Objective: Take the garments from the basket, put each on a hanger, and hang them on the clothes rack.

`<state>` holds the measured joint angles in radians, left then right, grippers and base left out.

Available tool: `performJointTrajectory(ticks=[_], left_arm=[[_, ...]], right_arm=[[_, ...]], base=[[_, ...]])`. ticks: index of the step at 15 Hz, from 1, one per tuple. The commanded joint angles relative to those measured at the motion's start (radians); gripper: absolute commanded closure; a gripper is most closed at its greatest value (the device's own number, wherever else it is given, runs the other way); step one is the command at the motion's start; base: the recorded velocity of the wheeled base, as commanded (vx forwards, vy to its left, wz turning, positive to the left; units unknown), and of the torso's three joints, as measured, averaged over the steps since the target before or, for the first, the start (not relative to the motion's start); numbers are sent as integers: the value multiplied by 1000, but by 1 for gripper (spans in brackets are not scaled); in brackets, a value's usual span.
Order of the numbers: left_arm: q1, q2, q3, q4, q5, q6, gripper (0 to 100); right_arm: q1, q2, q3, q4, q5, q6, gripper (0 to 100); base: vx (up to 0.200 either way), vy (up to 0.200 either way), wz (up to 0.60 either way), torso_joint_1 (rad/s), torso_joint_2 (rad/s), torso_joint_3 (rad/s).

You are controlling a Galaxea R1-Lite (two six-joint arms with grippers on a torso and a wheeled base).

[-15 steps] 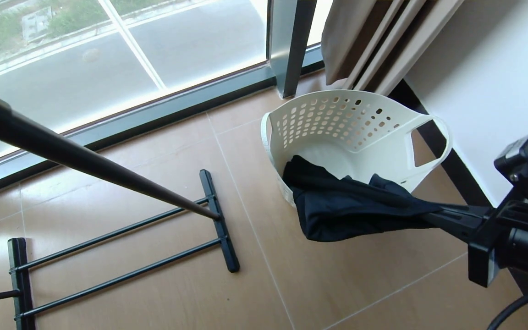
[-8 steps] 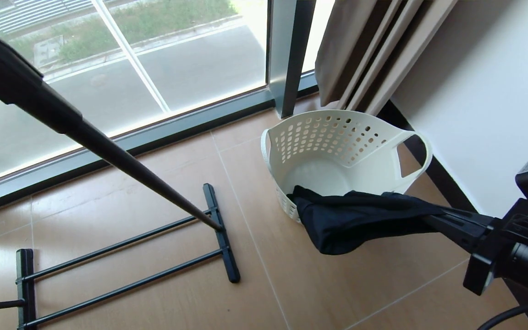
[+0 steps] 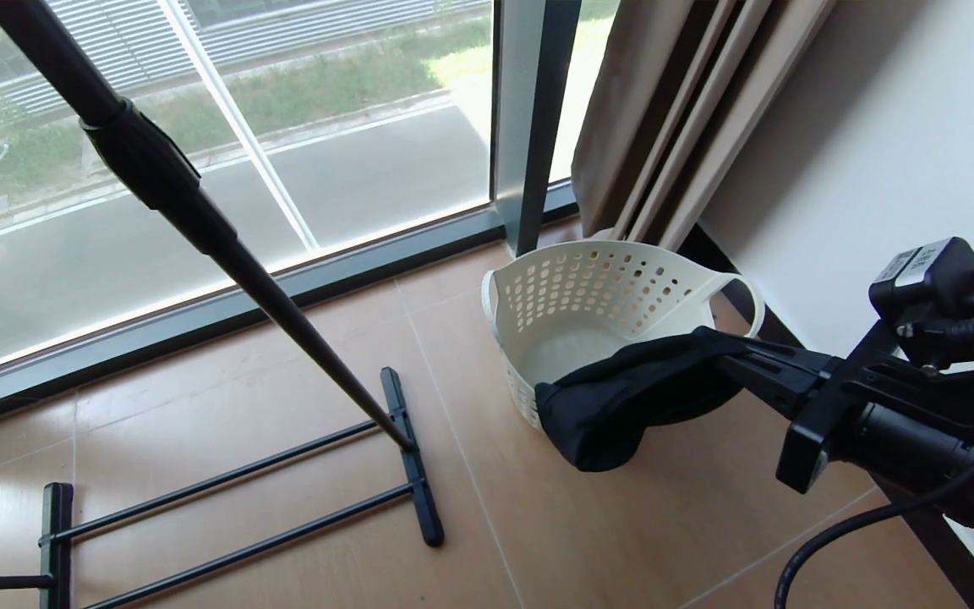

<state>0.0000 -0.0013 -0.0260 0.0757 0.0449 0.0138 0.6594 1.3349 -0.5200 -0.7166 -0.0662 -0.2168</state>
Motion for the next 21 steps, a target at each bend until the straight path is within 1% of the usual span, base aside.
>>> performJointTrajectory(ticks=[1, 4, 6, 7, 9, 14, 21], left_arm=[[0, 1, 0, -1, 1, 2, 0], [0, 1, 0, -1, 1, -2, 0], [0, 1, 0, 1, 0, 2, 0], [0, 1, 0, 1, 0, 3, 0], [0, 1, 0, 1, -2, 3, 0], [0, 1, 0, -1, 0, 2, 0], [0, 1, 0, -1, 0, 2, 0]], right_arm=[[-1, 23, 25, -27, 12, -3, 100], [-1, 4, 44, -49, 12, -7, 100], [-20, 3, 51, -52, 12, -79, 100], [-41, 9, 49, -60, 12, -90, 100], [-46, 10, 52, -60, 9, -92, 100], [-46, 3, 60, -60, 14, -92, 100], [-43, 6, 61, -60, 16, -92, 100]], base=[[0, 0, 0, 2, 2, 203], [0, 0, 0, -4, 1, 201], [0, 0, 0, 2, 0, 205], [0, 0, 0, 2, 7, 198], [0, 0, 0, 7, -63, 127], [0, 0, 0, 38, -374, -129], [0, 0, 0, 106, -471, -168]])
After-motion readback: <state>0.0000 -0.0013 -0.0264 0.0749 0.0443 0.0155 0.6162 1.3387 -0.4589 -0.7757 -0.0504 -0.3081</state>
